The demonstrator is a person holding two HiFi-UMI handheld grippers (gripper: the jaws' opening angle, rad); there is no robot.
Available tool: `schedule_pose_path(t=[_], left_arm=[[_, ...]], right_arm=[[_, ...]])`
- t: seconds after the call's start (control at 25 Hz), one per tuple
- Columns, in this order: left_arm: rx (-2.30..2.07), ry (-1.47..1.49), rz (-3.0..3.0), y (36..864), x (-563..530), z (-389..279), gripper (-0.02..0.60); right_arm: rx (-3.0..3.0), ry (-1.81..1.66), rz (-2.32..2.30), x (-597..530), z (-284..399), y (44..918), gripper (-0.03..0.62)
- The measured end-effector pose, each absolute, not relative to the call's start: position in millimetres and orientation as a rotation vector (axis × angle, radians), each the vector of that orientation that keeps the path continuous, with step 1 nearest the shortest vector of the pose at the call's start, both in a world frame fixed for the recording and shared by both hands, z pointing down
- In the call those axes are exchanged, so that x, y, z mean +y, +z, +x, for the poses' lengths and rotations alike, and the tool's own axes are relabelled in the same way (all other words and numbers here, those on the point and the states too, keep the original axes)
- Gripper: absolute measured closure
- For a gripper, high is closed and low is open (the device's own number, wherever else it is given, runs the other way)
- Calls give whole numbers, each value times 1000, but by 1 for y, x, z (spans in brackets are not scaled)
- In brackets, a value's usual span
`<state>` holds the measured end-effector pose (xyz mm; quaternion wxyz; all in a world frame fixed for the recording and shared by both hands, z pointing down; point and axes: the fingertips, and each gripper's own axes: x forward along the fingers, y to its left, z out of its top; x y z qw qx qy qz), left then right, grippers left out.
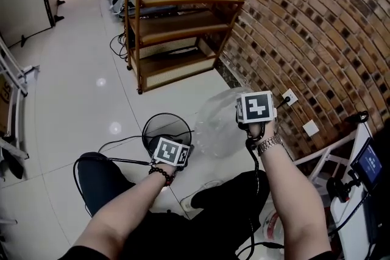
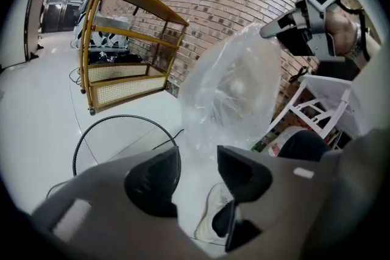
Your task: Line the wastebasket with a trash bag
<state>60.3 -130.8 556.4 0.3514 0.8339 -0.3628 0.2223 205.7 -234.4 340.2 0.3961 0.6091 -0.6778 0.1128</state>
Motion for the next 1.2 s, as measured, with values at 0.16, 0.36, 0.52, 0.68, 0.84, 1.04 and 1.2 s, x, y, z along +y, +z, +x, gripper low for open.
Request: schedule_pose_path(t=[0.16, 0.36, 0.52, 0.68, 0.84, 1.04, 1.2], left_arm=[[-915, 504, 2102, 563, -125, 62, 390], [-915, 374, 1990, 570, -124, 53, 390], [-931, 244, 1882, 574, -128, 39, 390], [-971, 152, 1837, 570, -133, 18, 391], [-1054, 183, 1873, 559, -136, -13, 512], [-1094, 189, 1890, 537, -135, -52, 577], [-1109, 211, 1919, 513, -132, -78, 577]], right_arm=[[-1772, 328, 1539, -230, 191, 326, 591], [-1840, 364, 1530, -227, 173, 308, 591], [-1889, 401, 1515, -226, 160, 301, 591], [-1919, 440, 1497, -224, 151, 301, 591], [-1933, 482, 1480, -224, 147, 310, 591], [-1955, 565, 1442, -219, 139, 334, 591], [-1972, 614, 1404, -214, 132, 354, 591]])
